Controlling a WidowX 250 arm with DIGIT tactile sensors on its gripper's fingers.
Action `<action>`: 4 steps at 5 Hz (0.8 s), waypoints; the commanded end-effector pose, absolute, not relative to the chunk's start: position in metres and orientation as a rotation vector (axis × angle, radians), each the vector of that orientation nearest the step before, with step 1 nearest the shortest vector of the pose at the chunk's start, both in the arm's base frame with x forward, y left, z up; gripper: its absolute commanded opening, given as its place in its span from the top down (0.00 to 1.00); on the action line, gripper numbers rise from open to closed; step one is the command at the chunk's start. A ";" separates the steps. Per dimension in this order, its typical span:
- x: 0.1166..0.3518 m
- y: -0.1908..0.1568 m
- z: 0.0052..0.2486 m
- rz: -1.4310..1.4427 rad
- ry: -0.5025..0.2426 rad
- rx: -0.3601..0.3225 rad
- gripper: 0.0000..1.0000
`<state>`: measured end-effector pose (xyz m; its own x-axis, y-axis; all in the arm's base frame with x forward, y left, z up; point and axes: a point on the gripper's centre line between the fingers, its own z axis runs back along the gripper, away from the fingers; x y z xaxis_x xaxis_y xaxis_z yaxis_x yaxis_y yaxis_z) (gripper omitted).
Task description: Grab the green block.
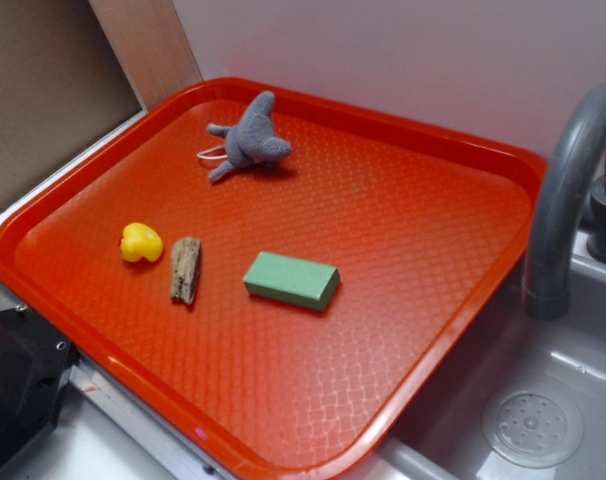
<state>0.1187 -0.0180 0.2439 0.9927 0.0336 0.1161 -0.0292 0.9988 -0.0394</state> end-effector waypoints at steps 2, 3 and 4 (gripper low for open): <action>0.140 -0.035 0.234 -0.142 -0.188 0.067 0.00; 0.168 -0.049 0.224 -0.390 -0.265 0.069 0.00; 0.201 -0.060 0.205 -0.638 -0.327 0.061 0.00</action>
